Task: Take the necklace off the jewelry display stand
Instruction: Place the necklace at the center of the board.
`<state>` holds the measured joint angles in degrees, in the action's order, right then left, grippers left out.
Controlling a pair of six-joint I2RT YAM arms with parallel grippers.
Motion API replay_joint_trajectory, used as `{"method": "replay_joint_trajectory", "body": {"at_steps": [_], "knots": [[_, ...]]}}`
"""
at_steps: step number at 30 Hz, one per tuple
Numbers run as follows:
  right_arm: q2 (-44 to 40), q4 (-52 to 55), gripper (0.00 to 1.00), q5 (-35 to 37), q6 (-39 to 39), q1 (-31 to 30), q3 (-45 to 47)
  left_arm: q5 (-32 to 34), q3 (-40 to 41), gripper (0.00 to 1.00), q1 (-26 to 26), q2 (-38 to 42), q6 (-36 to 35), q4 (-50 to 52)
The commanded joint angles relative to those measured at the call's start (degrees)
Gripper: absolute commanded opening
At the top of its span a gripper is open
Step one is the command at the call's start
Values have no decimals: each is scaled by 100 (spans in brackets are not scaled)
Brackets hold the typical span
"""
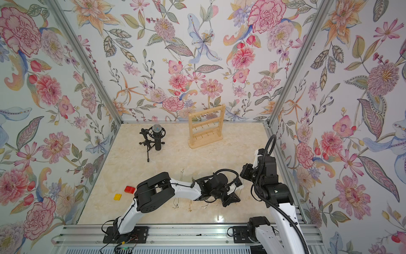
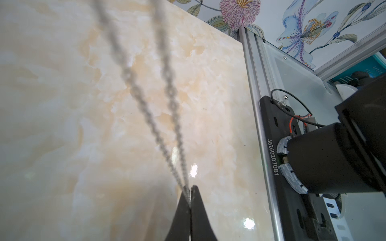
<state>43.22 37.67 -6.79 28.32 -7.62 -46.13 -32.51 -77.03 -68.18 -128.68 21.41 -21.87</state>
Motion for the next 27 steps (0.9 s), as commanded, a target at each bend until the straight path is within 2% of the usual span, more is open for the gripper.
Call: {"method": "replay_joint_trajectory", "body": {"at_steps": [1, 13, 27], "knots": [[239, -506, 0, 121, 152, 32, 69, 91, -62, 0, -210, -177, -23, 403], [748, -1119, 0, 300, 302, 32, 314, 853, -207, 1, -266, -153, 80, 1019], [1151, -1432, 0, 538, 316, 137, 569, 1652, 69, 3, -326, 51, 276, 1080]]}}
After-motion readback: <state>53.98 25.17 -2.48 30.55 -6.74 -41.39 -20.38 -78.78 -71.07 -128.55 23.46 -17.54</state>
